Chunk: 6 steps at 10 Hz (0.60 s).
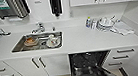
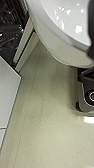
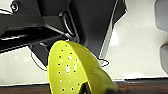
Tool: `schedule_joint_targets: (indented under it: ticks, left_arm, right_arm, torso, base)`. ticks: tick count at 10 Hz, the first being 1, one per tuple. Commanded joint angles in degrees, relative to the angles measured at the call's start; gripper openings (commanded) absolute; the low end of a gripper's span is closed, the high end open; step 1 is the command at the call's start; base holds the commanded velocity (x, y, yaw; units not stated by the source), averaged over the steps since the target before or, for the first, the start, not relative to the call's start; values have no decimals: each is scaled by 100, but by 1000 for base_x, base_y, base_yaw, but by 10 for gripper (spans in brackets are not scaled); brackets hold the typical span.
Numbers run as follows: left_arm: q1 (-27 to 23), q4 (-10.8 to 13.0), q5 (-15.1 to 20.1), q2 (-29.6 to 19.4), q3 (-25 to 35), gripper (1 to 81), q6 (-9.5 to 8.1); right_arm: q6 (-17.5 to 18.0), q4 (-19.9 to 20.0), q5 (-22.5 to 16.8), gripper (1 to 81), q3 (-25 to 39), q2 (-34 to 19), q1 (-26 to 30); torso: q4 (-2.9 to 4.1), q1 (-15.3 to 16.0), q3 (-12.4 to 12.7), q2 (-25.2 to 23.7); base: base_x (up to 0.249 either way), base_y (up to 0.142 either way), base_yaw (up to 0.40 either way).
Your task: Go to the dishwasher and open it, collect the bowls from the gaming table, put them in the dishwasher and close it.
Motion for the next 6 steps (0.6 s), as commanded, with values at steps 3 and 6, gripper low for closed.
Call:
schedule_joint_targets:
  ticks: [3,6]
  left_arm:
    - [-1756,6,1734,119,645,10,-16]
    - [-2468,-3,2428,522,750,10,-8]
  right_arm:
    - [45,-44,-425,10,103,-151,-3]
    - [53,-52,-425,10,183,-203,22]
  torso:
    - [0,2,-5,0]
    - [0,7,-231,2]
  base:
    - [0,0,0]
    - [0,0,0]
